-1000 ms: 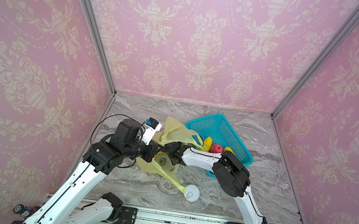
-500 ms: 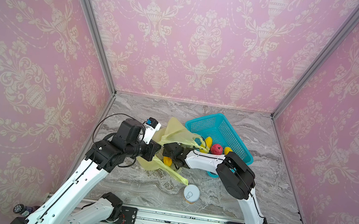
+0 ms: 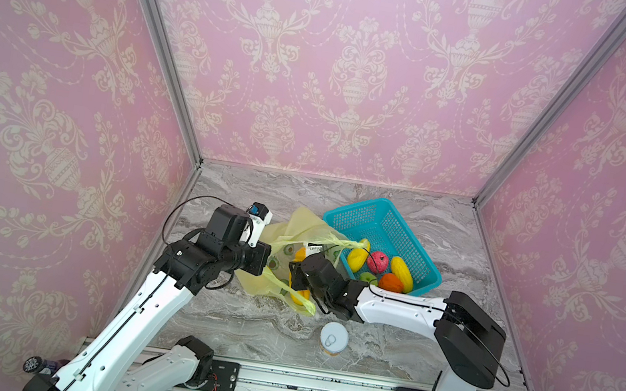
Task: Untie the knot of the plastic bag and take out the fruit
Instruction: 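Lift the long yellow-orange fruit out of the bag toward the teal basket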
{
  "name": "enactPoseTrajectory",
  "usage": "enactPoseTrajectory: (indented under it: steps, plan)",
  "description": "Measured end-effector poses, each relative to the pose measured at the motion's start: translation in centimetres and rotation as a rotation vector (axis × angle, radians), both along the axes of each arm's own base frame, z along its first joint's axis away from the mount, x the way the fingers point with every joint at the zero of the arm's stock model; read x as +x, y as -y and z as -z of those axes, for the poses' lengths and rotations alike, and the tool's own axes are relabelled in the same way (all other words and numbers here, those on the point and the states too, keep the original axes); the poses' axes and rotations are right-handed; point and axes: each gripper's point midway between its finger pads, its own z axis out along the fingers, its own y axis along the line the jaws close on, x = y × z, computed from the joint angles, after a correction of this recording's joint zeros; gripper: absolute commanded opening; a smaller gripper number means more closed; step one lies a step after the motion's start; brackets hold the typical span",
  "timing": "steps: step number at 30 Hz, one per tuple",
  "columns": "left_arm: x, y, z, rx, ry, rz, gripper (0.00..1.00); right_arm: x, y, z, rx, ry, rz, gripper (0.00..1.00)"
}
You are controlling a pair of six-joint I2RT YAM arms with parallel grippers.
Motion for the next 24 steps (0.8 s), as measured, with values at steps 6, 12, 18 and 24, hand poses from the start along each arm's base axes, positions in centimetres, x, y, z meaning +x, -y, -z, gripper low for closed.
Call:
enactPoseTrajectory:
  steps: [6,12,18,24]
  plan:
    - [0.2,-0.5,0.2,0.012,-0.003,-0.020,0.00,-3.8,-0.3,-2.7,0.015,0.129,-0.136,0.08]
    - [0.2,-0.7,0.4,0.025,-0.008,-0.030,0.00,-5.5,2.1,-6.9,0.057,0.252,-0.187,0.06]
    - [0.3,-0.9,0.7,0.033,-0.017,-0.035,0.00,-7.2,6.9,-13.4,0.129,0.410,-0.144,0.03]
    - [0.4,-1.1,0.7,0.037,-0.016,-0.046,0.00,-5.9,15.2,-16.4,0.111,0.499,0.095,0.00]
